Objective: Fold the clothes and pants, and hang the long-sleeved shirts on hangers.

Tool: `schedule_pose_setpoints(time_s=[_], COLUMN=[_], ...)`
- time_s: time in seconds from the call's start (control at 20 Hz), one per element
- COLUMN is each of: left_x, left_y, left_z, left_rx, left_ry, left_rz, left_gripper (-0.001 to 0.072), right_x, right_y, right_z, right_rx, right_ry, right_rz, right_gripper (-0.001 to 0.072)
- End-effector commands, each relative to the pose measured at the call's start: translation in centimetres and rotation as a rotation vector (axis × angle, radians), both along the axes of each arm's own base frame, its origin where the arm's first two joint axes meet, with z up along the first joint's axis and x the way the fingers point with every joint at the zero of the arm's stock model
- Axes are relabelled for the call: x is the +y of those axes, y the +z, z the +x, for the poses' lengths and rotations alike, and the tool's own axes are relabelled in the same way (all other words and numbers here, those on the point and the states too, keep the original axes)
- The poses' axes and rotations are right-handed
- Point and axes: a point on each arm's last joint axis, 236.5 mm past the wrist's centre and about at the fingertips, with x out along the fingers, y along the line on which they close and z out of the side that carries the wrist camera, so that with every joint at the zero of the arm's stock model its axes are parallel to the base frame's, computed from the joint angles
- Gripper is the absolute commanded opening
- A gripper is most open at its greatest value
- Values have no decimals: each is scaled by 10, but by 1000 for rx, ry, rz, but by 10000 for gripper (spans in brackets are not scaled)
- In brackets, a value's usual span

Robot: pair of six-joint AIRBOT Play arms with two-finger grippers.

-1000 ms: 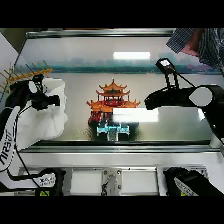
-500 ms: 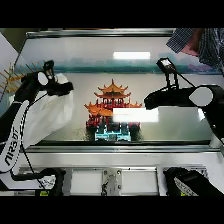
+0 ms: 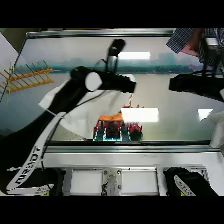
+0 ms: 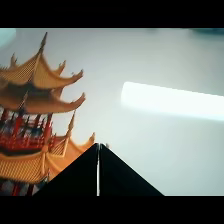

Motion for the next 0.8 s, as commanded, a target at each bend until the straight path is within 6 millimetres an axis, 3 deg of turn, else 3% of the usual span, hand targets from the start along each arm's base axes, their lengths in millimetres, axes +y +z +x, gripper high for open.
schedule_pose_setpoints(time_s=[0.0,0.05,0.1,0.2,0.3,0.4,0.5,0.65,0.75], left_x=[-53,-40,-20,38,99,146,170,176,175], left_y=[-6,-8,-10,-21,-45,-83,-123,-177,-201], left_z=[-25,-16,-4,17,16,-10,-50,-108,-126], left_rx=[9,58,99,172,261,363,446,519,483], left_ry=[-94,-59,-20,76,167,218,204,164,125], left_rz=[-6,9,30,77,129,193,261,333,398], left_gripper=[594,648,648,647,648,648,648,648,648], right_x=[-47,-55,-61,-66,-66,-63,-62,-56,-54], right_y=[28,32,34,33,27,21,12,-5,-17], right_z=[-5,-7,-9,-14,-17,-16,-14,-11,-10], right_rx=[-73,-84,-90,-79,-49,-28,-7,36,68], right_ry=[-156,-176,-192,-207,-204,-198,-196,-187,-184], right_rz=[21,21,20,18,17,27,35,62,72], right_gripper=[23,23,23,23,23,23,23,23,23])
